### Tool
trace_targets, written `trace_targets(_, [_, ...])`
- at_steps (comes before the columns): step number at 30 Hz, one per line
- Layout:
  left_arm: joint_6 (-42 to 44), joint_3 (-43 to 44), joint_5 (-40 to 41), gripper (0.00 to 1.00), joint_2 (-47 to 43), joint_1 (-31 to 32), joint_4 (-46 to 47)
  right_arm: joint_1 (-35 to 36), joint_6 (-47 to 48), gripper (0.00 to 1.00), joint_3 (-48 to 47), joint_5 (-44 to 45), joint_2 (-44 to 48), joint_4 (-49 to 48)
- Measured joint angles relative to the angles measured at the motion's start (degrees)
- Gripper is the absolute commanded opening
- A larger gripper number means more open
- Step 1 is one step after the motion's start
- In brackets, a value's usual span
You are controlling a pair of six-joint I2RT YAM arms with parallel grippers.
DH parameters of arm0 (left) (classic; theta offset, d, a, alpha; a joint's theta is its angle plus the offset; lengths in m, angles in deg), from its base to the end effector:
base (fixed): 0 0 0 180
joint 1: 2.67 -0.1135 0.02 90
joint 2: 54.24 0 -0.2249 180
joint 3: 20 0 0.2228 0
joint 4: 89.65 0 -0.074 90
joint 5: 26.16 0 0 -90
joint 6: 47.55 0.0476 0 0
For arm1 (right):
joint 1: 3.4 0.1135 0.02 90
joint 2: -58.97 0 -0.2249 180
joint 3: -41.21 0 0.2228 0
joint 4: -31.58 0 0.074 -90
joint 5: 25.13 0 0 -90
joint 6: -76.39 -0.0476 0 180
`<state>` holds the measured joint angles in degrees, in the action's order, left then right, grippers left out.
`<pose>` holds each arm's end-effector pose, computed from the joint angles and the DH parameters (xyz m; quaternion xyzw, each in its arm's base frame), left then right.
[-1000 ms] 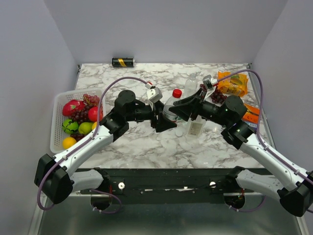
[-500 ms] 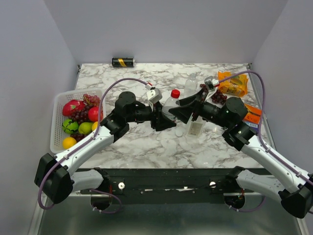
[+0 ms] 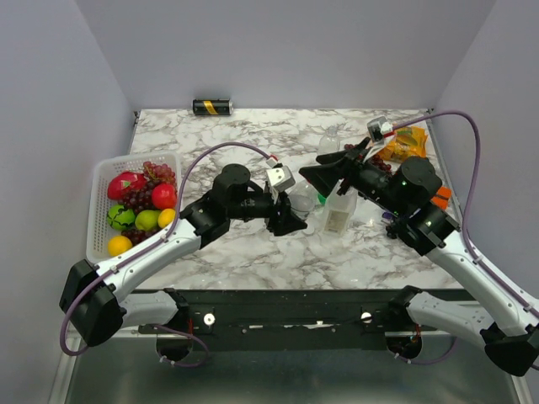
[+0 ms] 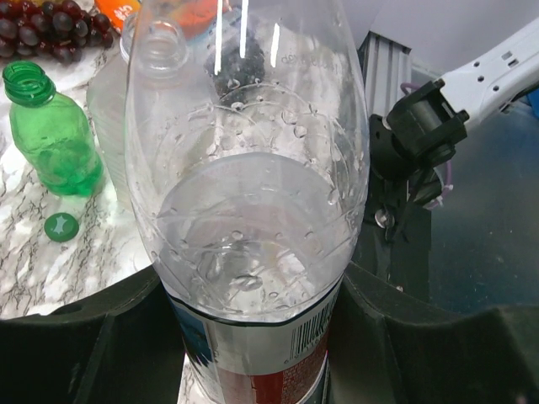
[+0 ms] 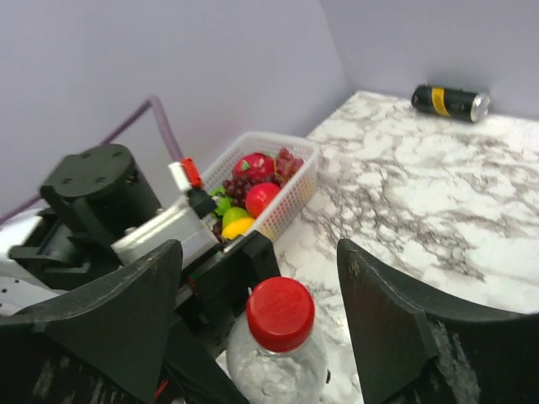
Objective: Unscrew the bottle caps
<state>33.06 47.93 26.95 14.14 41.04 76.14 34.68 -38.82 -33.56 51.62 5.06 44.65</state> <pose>0.1742 -0.2061 0.2925 0.4063 0.6604 -0.4832 0.4066 0.1625 0.1412 0.3909 -0.1596 0.6392 0.4573 0.5974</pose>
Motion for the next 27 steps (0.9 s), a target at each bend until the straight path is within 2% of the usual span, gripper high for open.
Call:
trace_targets(2, [0.83, 0.24, 0.7, 0.37, 0.11, 0.48, -0.94, 0.0, 0.2, 0.79, 0.0, 0.5, -1.4, 1.46])
trace_targets(5, [1.7, 0.42, 1.6, 0.36, 0.13, 0.85, -1.73, 0.0, 0.33, 0.73, 0.0, 0.9, -2.84, 3.19])
trace_targets(8, [2.36, 0.48, 2.25, 0.36, 0.13, 0.96, -2.43, 0.0, 0.44, 0.6, 0.0, 0.9, -3.28, 3.82])
trace_targets(9, [2.56, 0.5, 2.43, 0.37, 0.13, 0.96, -2.71, 0.0, 0.5, 0.53, 0.0, 0.9, -3.3, 3.89])
trace_targets(15, [3.04, 0.52, 3.13, 0.36, 0.13, 1.01, -4.11, 0.0, 0.26, 0.42, 0.02, 0.74, -3.34, 3.93])
trace_targets(18, [3.21, 0.55, 3.37, 0.36, 0.13, 1.01, -4.31, 0.0, 0.2, 0.42, 0.04, 0.39, -3.5, 3.91])
trace_targets(21, [3.26, 0.55, 3.56, 0.36, 0.13, 1.01, -4.52, 0.0, 0.17, 0.51, 0.11, 0.33, -3.61, 3.87])
trace_targets(25, [3.56, 0.61, 4.11, 0.36, 0.13, 1.01, -4.55, 0.0, -0.13, 0.55, 0.5, 0.0, -3.78, 3.85])
trace_targets(27, [3.63, 0.66, 4.35, 0.35, 0.13, 1.01, -4.55, 0.0, -0.33, 0.53, 0.83, -0.11, -3.89, 3.89])
